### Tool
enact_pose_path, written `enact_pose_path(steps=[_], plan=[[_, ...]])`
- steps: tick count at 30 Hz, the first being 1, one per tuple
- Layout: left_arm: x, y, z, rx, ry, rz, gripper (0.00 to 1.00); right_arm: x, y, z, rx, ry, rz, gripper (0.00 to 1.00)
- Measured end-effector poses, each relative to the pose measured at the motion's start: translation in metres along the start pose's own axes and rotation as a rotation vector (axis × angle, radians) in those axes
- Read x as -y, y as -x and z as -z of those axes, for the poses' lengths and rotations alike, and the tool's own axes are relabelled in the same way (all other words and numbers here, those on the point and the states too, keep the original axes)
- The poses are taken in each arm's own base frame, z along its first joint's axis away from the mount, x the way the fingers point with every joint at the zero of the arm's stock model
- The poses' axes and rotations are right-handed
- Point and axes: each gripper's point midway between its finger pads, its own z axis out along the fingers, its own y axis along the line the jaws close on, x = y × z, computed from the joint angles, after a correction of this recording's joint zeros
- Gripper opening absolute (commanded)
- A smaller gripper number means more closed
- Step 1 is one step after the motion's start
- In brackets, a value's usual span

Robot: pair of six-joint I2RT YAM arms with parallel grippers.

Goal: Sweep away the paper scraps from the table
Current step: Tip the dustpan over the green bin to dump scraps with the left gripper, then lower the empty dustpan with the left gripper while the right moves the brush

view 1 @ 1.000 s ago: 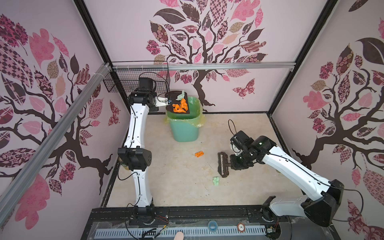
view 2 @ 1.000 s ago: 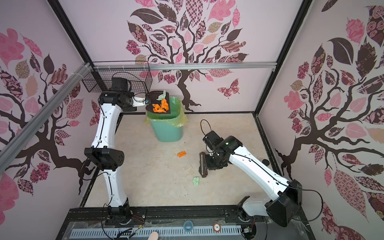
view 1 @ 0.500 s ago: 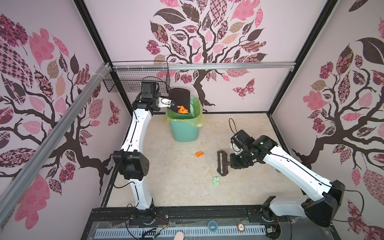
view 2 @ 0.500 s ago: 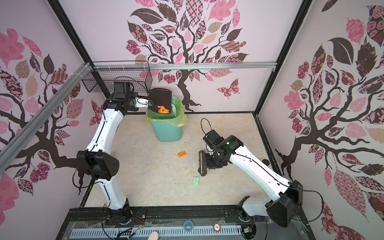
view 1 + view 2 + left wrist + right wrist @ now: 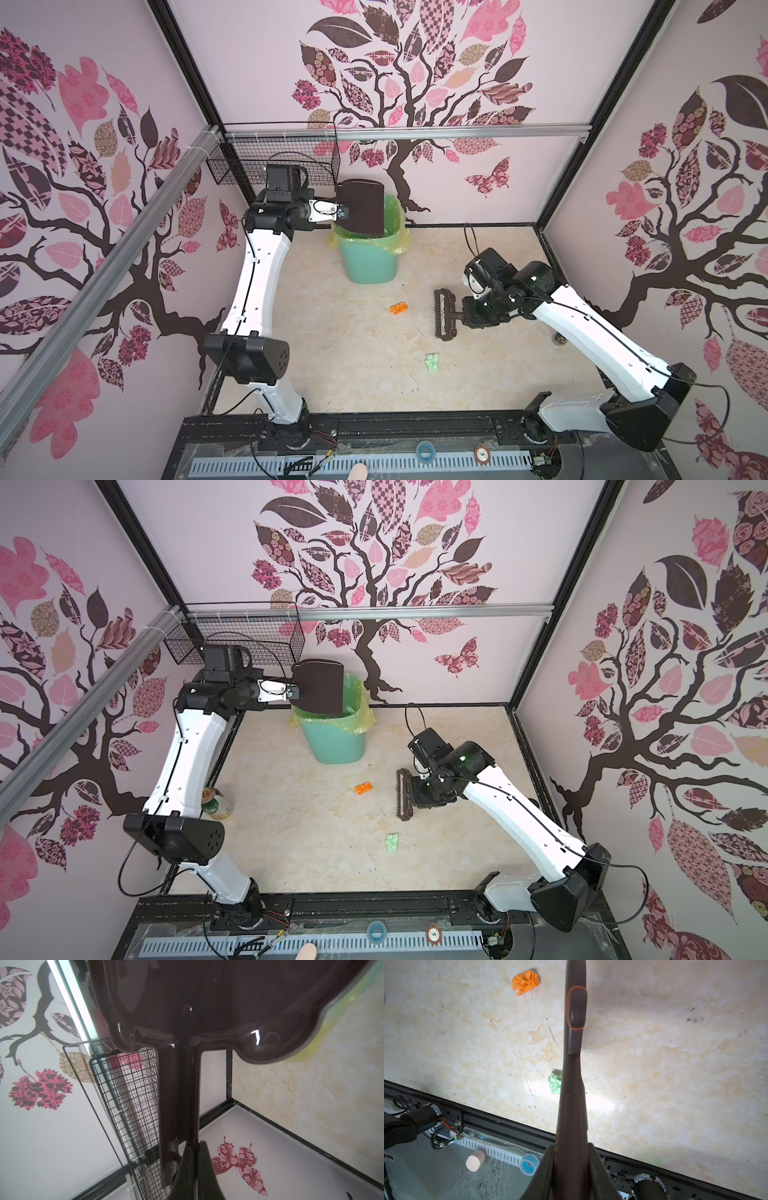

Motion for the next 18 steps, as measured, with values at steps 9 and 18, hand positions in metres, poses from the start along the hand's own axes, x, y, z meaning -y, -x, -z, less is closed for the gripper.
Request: enact_pose_path(steps=[9, 18], plan=[[0.007, -0.04, 0.071, 0.024, 0.007, 0.168, 0.0, -0.056, 0.042, -0.003, 0.043, 0.241, -0.046, 0.0], [0.117, -0.031, 0.132, 0.087, -0.097, 0.256, 0.0, -0.092, 0.074, -0.054, 0.006, 0.487, -0.344, 0.0]])
